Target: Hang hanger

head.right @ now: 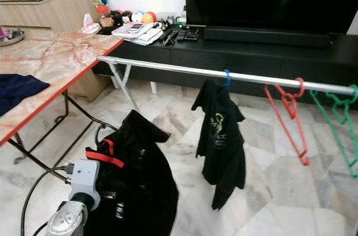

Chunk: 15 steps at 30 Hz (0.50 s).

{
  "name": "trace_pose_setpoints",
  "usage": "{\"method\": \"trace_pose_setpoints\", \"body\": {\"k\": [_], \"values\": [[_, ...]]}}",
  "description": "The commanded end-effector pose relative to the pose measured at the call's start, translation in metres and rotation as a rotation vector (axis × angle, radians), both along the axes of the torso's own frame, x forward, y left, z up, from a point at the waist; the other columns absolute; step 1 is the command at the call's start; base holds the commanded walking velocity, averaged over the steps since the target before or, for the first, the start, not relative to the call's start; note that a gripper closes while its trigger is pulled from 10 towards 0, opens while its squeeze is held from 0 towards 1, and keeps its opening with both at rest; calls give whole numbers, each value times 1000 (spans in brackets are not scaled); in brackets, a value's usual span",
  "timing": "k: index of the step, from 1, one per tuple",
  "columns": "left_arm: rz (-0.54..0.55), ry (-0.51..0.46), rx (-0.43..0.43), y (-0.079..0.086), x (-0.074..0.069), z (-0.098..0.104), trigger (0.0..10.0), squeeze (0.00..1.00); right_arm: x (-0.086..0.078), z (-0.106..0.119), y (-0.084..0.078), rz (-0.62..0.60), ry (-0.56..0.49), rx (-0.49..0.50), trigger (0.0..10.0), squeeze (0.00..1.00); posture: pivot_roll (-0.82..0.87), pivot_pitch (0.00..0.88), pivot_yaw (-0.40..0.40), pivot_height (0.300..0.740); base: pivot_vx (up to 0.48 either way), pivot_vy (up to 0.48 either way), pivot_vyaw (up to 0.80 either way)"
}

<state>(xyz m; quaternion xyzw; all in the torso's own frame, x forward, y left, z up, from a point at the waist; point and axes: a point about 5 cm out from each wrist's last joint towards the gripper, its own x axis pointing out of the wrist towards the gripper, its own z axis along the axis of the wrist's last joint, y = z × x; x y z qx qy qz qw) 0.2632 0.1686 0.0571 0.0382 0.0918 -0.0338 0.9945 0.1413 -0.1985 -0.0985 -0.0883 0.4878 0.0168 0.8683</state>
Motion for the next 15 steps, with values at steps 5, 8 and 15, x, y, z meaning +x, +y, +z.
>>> {"method": "trace_pose_setpoints", "body": {"k": [5,8,15], "values": [[12,-36,7,5,3,8,10000,0,-5,-3,4,-2,21,11,10000,0,0,55,71,740,0,447,0],[11,-36,6,5,3,8,10000,0,-5,-3,5,-2,21,12,10000,0,0,54,72,740,0,446,0],[11,-36,9,5,3,8,10000,0,-5,-3,4,-4,21,12,10000,0,1,54,71,740,0,446,0]]}}
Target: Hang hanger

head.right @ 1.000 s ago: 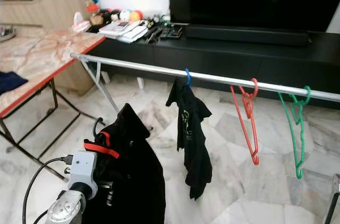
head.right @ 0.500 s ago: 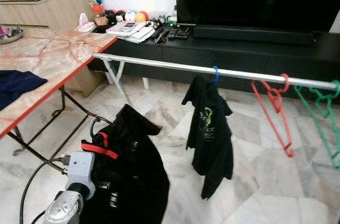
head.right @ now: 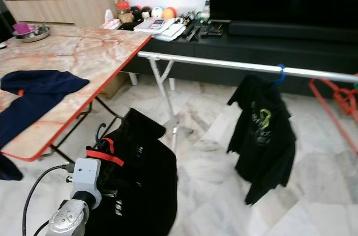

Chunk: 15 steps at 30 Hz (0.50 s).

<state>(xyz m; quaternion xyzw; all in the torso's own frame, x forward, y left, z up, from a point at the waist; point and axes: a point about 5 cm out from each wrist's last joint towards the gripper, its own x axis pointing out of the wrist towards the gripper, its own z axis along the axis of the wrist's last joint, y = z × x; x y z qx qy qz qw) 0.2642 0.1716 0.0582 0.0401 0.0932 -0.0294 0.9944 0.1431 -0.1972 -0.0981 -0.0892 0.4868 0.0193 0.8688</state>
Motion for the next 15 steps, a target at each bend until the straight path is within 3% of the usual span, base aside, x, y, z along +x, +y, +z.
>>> {"method": "trace_pose_setpoints", "body": {"k": [1,7,15], "values": [[-1,-40,13,2,2,8,10000,0,-7,-3,3,-9,23,11,10000,0,0,54,71,740,0,262,0],[-11,-47,29,2,2,8,10000,0,-7,-3,3,-18,28,16,10000,0,-1,53,71,740,0,84,0],[-22,-57,22,0,3,9,10000,0,-8,-4,3,-13,39,15,10000,0,2,45,71,740,0,0,-758]]}}
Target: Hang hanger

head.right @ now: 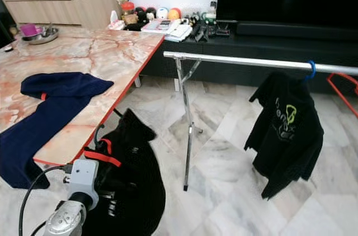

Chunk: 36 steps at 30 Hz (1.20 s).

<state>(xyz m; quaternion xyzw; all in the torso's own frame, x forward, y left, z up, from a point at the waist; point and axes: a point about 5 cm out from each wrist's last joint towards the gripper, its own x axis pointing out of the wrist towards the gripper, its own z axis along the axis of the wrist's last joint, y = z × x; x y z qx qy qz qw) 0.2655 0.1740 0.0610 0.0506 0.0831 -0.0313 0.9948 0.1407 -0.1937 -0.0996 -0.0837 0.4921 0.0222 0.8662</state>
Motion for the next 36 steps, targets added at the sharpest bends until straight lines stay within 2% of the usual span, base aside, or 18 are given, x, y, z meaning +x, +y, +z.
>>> {"method": "trace_pose_setpoints", "body": {"k": [1,20,29,36], "values": [[-15,-37,0,-3,2,6,10000,0,-6,-2,0,-9,29,2,10000,0,2,42,72,740,0,0,-788],[-10,-34,-7,-3,2,6,10000,0,-6,-2,-1,-1,34,-3,10000,0,4,52,69,740,0,0,-762],[-21,-39,-9,-4,1,7,10000,0,-5,-2,-1,-5,23,-3,10000,0,5,55,70,740,0,0,0],[-24,-41,-13,-5,1,7,10000,0,-5,-2,-1,-5,20,-4,10000,0,6,56,70,740,-249,0,0]]}}
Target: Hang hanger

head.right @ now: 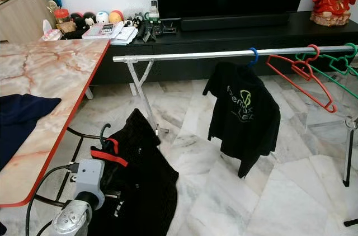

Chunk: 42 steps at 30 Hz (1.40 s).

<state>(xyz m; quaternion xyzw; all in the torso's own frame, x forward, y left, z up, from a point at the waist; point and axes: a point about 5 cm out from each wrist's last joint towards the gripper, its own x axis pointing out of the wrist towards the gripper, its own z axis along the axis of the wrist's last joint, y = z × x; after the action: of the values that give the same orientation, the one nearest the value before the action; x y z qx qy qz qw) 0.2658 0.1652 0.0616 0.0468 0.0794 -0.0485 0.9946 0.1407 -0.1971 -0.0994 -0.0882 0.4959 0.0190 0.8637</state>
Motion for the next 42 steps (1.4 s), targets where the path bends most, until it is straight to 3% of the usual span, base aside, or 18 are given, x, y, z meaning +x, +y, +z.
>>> {"method": "trace_pose_setpoints", "body": {"k": [1,34,42], "values": [[10,-36,-3,4,1,6,10000,0,-5,-2,3,-4,11,8,10000,0,6,56,70,740,-255,0,0],[-12,-31,-14,0,3,9,10000,0,-5,-2,2,-16,-2,-4,10000,0,9,60,69,740,-273,0,0],[-34,-14,-20,-3,3,9,10000,0,-5,-2,2,-21,-6,-4,10000,0,10,59,70,740,0,0,0]]}}
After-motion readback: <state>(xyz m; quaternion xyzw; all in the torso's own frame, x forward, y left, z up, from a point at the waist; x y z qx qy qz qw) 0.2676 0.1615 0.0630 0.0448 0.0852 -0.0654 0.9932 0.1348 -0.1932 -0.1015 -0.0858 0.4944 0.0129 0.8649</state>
